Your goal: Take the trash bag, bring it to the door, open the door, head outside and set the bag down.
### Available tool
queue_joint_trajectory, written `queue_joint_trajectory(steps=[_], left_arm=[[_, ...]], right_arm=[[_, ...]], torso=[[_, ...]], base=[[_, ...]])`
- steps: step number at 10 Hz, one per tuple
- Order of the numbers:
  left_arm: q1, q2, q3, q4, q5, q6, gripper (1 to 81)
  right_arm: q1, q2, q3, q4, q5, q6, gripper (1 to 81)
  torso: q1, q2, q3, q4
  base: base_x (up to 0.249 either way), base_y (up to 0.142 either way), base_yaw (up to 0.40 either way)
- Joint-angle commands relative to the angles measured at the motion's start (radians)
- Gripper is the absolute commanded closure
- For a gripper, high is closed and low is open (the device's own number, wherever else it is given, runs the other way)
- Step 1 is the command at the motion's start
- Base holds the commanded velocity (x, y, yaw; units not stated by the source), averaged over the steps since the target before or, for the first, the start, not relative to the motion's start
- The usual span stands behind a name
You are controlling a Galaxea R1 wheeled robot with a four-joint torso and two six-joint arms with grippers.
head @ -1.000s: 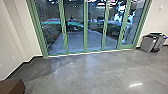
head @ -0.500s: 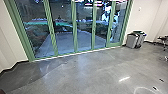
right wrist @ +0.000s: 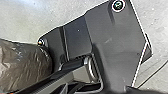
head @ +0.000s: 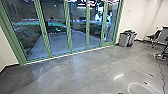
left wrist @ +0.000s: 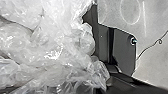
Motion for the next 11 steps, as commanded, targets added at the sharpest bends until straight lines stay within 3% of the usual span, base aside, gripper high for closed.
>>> queue_joint_trajectory(steps=[1,11], left_arm=[[-0.045,-0.019,0.009,0.005,0.076,0.003,81.1],[-0.045,-0.016,0.009,0.004,0.076,0.003,81.1]], right_arm=[[0.045,-0.021,0.011,-0.01,-0.064,-0.005,1.0],[0.045,-0.021,0.011,-0.01,-0.065,-0.005,1.0]], torso=[[0.001,0.0,0.0,0.0],[0.001,0.0,0.0,0.0]], base=[[0.0,0.0,-0.128],[0.0,-0.006,-0.023]])
